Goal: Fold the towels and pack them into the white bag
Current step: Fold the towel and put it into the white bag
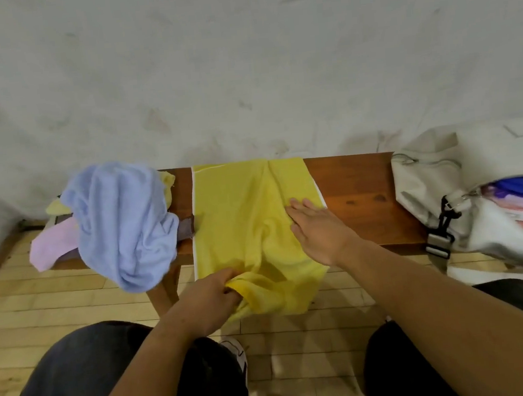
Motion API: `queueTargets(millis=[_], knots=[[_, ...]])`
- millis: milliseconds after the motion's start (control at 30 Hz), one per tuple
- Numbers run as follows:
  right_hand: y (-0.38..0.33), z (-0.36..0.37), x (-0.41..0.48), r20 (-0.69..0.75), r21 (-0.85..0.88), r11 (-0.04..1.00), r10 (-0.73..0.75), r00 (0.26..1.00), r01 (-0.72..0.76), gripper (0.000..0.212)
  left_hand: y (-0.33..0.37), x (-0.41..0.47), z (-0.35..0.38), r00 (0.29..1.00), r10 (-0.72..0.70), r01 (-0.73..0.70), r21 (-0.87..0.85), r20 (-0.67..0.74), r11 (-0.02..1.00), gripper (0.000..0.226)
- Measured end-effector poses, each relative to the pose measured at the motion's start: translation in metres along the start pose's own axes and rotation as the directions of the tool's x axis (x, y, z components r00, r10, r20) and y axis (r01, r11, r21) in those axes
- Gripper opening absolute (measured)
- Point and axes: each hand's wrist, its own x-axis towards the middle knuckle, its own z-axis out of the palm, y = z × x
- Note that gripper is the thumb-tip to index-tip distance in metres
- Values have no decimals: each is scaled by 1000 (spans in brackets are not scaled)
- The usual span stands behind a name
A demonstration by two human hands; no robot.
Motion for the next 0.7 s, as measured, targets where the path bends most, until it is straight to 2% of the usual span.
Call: queueTargets(millis=[167, 200, 300, 367, 467, 600, 633, 700], knots=[[19, -3, 8, 10, -50, 983, 175, 985, -174, 59, -4, 4, -2, 1000, 17, -17, -30, -10, 999, 40], [30, -4, 2, -14, -49, 976, 212, 977, -213, 60, -4, 6, -1, 1000, 25, -26, -39, -10, 999, 38], [61, -3, -18, -105, -59, 951, 298, 949, -305, 62, 4, 11, -1, 999, 51, -51, -39, -15, 998, 12], [73, -8, -29, -222, -6, 938, 338, 915, -348, 58, 12, 14, 0, 997, 80, -81, -45, -6, 996, 13], [77, -25, -28, -362, -10, 929, 342, 867, -371, 44, 21, 17, 3, 994, 111, -110, -47, 21, 993, 19], [74, -43, -8, -463, 51, 953, 286, 839, -298, 34, 25, 20, 6, 991, 124, -122, -27, 56, 992, 15], [73, -44, -2, -428, 72, 949, 307, 850, -306, 39, 25, 21, 7, 991, 123, -122, -24, 56, 992, 16], [71, -42, 11, -239, 28, 949, 312, 920, -314, 65, 26, 21, 8, 991, 122, -121, -18, 59, 992, 17]])
